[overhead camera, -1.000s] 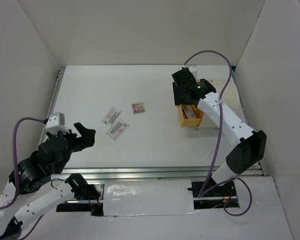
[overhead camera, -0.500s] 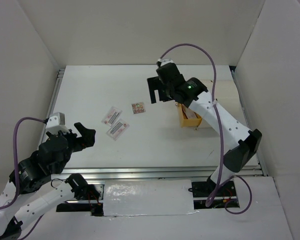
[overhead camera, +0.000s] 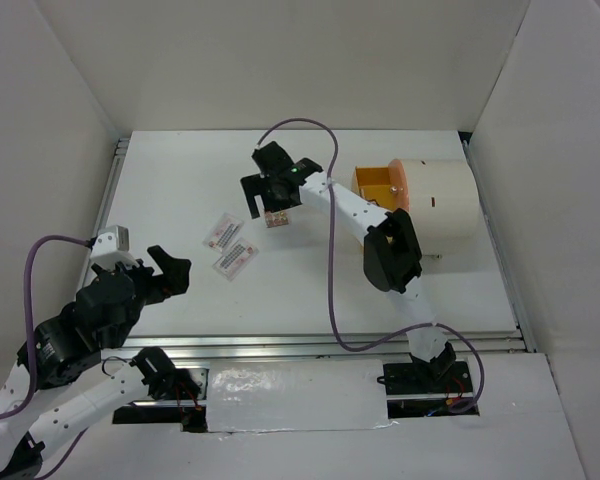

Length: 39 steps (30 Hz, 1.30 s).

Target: Organize the makeup

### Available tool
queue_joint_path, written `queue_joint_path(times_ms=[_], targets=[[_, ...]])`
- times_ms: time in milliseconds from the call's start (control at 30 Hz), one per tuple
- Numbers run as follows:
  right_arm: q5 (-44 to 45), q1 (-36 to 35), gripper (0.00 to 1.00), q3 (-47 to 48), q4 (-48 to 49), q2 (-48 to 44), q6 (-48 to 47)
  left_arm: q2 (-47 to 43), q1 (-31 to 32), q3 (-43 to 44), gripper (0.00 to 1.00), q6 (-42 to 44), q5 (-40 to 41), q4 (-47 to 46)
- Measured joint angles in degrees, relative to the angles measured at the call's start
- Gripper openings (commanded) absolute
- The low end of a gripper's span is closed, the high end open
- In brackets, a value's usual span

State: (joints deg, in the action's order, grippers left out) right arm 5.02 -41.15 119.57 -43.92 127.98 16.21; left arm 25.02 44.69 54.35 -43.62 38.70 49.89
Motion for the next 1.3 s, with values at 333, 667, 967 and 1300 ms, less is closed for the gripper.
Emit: queue_joint_path(times_ms=[333,667,967,1300], targets=[[1.6,1.4,1.00,3.6,2.2,5.7,3.1,0.0,0.1,0.0,0.99,0.2,-0.1,-0.2],[1.7,3.2,1.00,5.8,2.7,12.1,3.8,0.8,0.1,0.0,0.99,0.4,-1.0,-0.2],[0.7,3.9,0.99,6.3,2.4,13.7,3.8,1.3,0.1,0.0,0.99,0.9,-1.2,-0.4],[0.1,3.3,0.93,9.3,1.0,15.1,3.7,1.9,0.1,0.0,0.99,1.5,-1.2,-0.5]])
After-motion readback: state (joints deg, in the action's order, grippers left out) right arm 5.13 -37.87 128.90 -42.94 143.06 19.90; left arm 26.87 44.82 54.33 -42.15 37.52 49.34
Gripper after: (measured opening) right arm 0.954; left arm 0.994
